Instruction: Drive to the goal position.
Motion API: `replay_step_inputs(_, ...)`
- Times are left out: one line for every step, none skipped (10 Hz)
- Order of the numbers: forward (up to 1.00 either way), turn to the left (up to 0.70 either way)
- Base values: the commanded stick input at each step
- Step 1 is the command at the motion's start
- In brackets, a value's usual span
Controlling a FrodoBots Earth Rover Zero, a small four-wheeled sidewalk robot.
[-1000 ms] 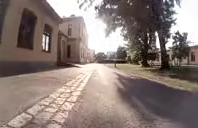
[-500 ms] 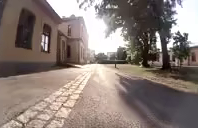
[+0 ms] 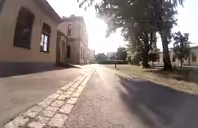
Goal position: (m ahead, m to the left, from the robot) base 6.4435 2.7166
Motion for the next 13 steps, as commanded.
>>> replay_step_inputs(0.44, 0.02)
replay_step_inputs(0.44, 0.02)
replay_step_inputs(0.44, 0.02)
replay_step_inputs(0.44, 0.02)
replay_step_inputs(0.44, 0.02)
replay_step_inputs(0.44, 0.02)
replay_step_inputs(0.44, 0.02)
replay_step_inputs(0.44, 0.02)
replay_step_inputs(0.44, 0.02)
replay_step_inputs(0.44, 0.02)
replay_step_inputs(0.44, 0.02)
replay_step_inputs(0.44, 0.02)
replay_step_inputs(0.44, 0.02)
